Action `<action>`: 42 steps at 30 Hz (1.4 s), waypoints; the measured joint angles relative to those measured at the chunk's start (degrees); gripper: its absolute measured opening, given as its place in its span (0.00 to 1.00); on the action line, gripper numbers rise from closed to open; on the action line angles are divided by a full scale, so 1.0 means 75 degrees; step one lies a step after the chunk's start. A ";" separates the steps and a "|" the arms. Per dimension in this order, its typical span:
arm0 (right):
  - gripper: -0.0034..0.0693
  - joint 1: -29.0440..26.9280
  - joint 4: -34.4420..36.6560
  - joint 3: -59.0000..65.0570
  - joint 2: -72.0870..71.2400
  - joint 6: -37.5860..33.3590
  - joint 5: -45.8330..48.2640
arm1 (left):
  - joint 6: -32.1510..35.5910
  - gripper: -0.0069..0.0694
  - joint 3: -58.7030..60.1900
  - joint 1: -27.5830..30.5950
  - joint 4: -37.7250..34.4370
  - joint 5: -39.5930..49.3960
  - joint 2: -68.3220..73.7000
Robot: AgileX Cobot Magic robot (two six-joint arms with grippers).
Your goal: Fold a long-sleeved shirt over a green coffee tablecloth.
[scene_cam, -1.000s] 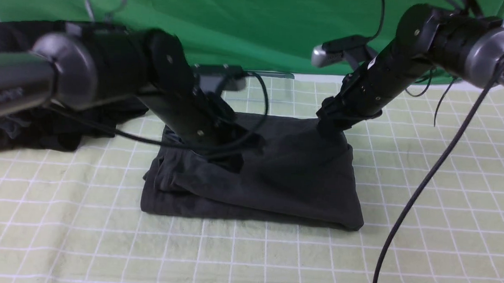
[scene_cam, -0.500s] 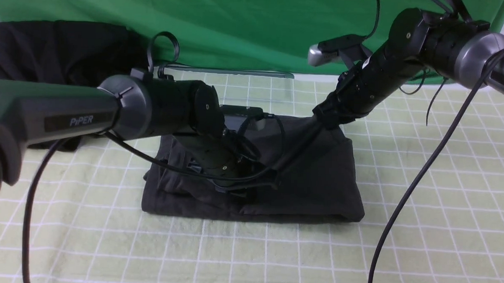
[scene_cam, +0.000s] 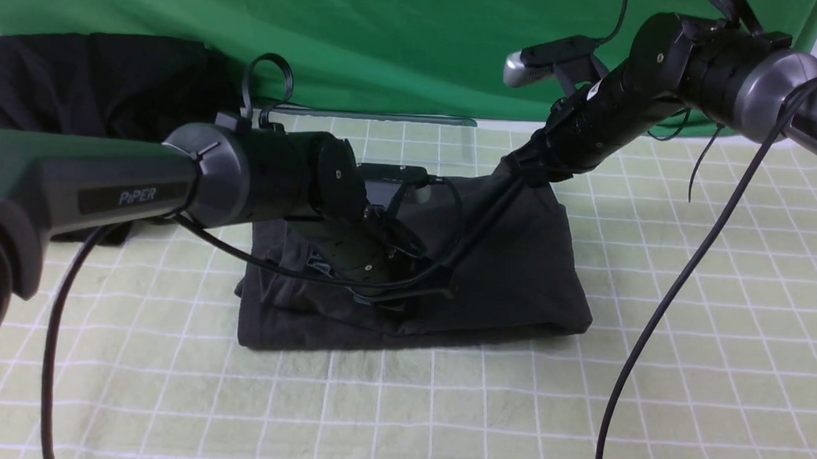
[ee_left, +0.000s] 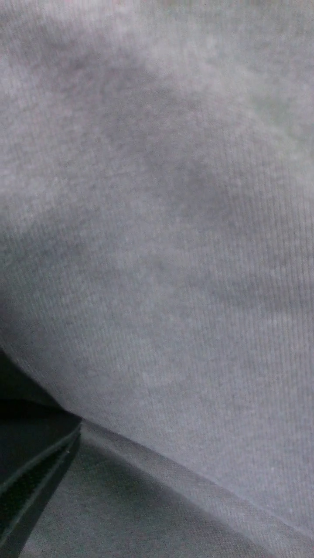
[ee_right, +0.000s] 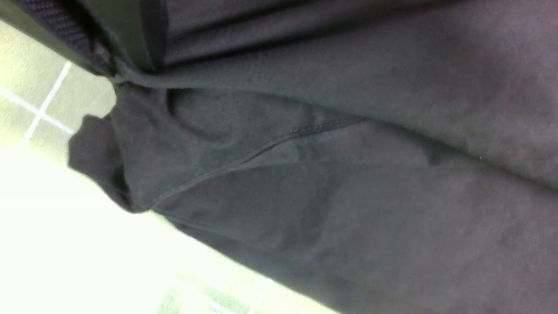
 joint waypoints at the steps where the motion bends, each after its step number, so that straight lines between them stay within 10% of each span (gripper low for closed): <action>1: 0.12 0.0000 0.0000 0.0000 0.0000 0.0019 0.0000 | -0.0007 0.09 0.0000 0.0000 0.0002 0.0000 0.0000; 11: 0.56 -0.0413 -0.0639 -0.0168 -0.0509 0.0142 0.0038 | -0.0582 0.09 0.0061 0.0067 0.1047 0.0802 -0.1388; 20: 0.07 -0.1787 -0.0871 -0.0217 -0.2515 0.0142 0.2431 | -0.1643 0.09 0.0417 0.1407 0.2122 0.1230 -0.2856; 42: 0.04 -0.2092 0.0836 0.3046 -0.4210 -0.0549 0.1945 | -0.1321 0.15 0.1604 0.1736 0.1236 -0.0438 -0.2655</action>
